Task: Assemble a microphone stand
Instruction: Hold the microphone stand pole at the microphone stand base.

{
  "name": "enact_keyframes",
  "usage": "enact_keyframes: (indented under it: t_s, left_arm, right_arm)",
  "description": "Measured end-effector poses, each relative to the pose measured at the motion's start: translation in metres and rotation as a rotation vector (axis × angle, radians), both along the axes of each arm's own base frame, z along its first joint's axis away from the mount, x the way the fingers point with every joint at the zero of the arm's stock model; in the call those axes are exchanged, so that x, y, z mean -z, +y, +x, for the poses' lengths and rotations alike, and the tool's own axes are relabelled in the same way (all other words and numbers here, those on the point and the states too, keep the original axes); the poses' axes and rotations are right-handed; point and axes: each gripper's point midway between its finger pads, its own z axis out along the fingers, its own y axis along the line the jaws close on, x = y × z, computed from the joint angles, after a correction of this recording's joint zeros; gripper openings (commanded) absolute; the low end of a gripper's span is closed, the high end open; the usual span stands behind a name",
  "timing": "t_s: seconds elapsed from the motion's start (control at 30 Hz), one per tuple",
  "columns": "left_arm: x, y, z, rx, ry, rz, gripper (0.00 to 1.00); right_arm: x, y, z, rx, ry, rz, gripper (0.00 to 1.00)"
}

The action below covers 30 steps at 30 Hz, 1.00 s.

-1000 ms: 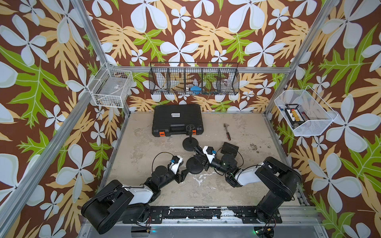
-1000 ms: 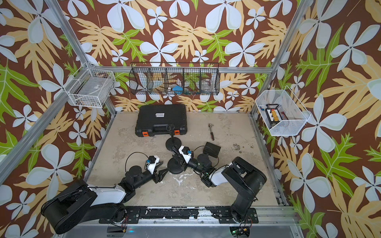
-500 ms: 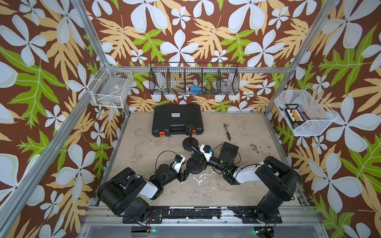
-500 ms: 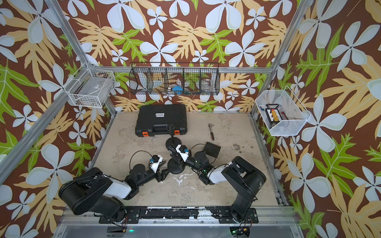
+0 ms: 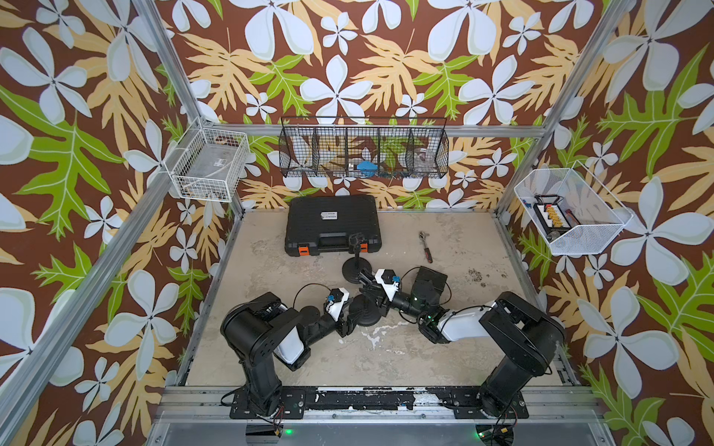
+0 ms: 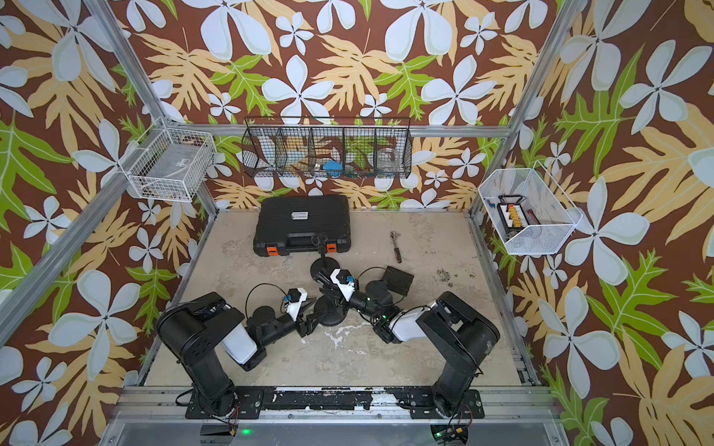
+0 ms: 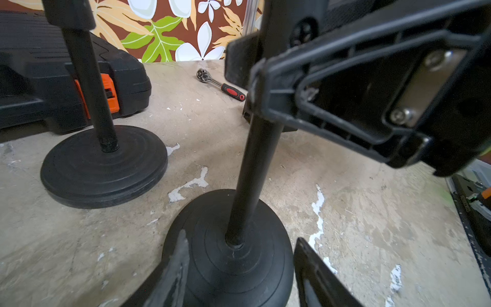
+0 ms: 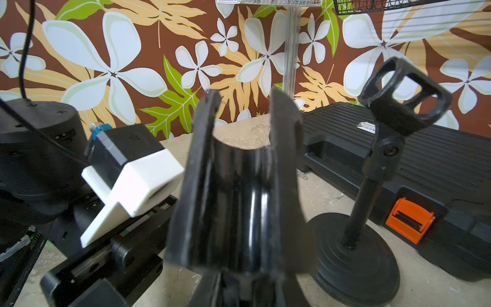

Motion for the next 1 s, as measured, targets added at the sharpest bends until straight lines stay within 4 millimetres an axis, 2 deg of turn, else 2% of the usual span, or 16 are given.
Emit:
enact_keyframes:
  t_s: [0.17, 0.47, 0.7, 0.8, 1.0]
  left_arm:
    - [0.006, -0.004, 0.003, 0.036, -0.002, -0.002, 0.60]
    - [0.009, -0.015, 0.008, 0.095, -0.059, 0.027, 0.56]
    - [0.004, -0.016, 0.018, 0.084, -0.098, 0.027, 0.45]
    - [0.002, -0.017, 0.021, 0.087, -0.108, 0.024, 0.40]
    - [0.004, -0.025, 0.022, 0.126, -0.109, 0.019, 0.38]
  right_arm:
    - [0.000, -0.003, -0.004, -0.058, -0.008, 0.003, 0.00]
    - [0.001, 0.009, -0.009, -0.156, -0.039, -0.015, 0.00]
    - [0.003, 0.013, -0.010, -0.187, -0.060, -0.017, 0.00]
    - [0.003, 0.012, -0.010, -0.192, -0.062, -0.014, 0.00]
    - [0.002, 0.002, -0.010, -0.177, -0.048, 0.008, 0.00]
